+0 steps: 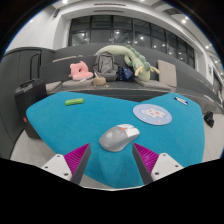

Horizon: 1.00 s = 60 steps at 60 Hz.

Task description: Arrange mouse

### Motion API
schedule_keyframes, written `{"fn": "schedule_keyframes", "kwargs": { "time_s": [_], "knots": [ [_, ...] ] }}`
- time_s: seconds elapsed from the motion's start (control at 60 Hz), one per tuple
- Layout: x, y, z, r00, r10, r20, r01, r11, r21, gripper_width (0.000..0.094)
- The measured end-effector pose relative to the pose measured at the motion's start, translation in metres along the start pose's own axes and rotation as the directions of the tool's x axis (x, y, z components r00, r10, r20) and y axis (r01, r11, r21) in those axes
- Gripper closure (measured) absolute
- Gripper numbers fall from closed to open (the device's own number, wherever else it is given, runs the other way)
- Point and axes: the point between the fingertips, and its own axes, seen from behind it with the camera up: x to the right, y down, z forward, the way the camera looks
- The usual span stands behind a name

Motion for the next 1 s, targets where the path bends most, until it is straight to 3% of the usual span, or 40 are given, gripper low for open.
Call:
{"fn": "schedule_keyframes", "kwargs": {
  "time_s": [0.233, 0.783, 0.867, 0.917, 1.0],
  "knots": [
    [0.000, -0.018, 0.058, 0.998, 0.031, -0.050, -0.032, 0.999, -0.003, 0.0073],
    [-0.019, -0.058, 0.151, 1.000, 0.013, 0.020, -0.011, 0.996, -0.088, 0.0092],
    [-0.014, -0.057, 0.155, 1.000, -0.008, -0.008, 0.007, 0.995, -0.099, 0.0200],
    [-0.009, -0.059, 0.157, 1.000, -0.004, -0.028, 0.001, 0.995, -0.097, 0.0466],
    [-0.008, -0.060, 0.157, 1.000, -0.015, -0.013, 0.014, 0.995, -0.102, 0.0502]
  ]
}}
